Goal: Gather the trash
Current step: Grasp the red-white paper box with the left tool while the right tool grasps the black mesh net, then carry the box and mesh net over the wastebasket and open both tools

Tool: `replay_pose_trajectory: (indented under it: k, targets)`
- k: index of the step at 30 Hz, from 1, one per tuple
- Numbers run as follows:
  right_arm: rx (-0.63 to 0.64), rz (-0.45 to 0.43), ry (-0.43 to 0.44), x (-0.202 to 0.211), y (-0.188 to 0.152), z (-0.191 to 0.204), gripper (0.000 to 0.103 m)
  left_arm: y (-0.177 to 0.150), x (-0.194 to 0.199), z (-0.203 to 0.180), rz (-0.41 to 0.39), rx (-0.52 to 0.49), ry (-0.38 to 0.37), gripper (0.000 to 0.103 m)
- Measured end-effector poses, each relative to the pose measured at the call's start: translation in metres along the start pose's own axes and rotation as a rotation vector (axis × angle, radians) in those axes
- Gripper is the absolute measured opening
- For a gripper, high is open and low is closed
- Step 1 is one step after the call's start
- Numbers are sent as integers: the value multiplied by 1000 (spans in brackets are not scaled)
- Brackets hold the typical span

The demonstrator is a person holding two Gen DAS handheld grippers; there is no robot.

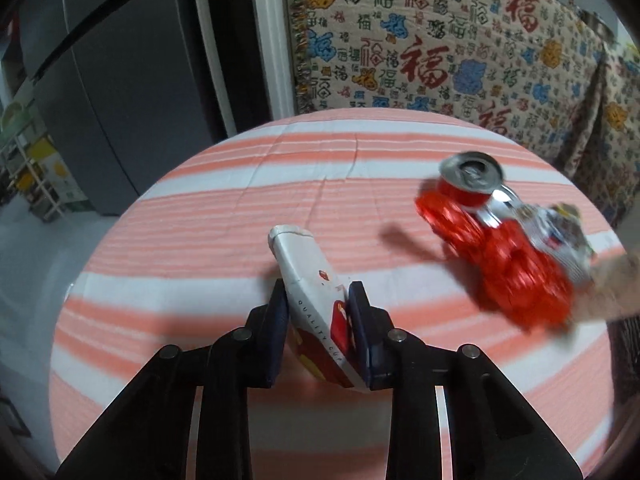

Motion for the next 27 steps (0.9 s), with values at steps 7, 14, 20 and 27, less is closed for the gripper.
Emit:
replay_pose_trajectory:
  k: [7, 14, 20, 27]
  targets:
    - [-35, -43, 63, 37, -13, -27, 9, -49, 70, -55, -10, -65, -146, 29]
    - [-110, -92, 44, 72, -28, -71, 9, -72, 104, -163, 6, -173, -348, 29]
    - [-215, -110, -53, 95, -53, -139, 9, -77, 114, -262, 11, -259, -483, 29]
    - [-337, -90, -167, 113, -96, -217, 9, -89, 92, -362, 63, -318, -606, 29]
Point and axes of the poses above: each gripper's, at about its wrist camera, not at the fingertips, and x roughly against the way its jaws point, z to its left, y to its top, the point moved 2 cm from there along -x, roughly the way its jaws point, and after that the axes turned 9 degrees about -y, right-handed, at the moved point
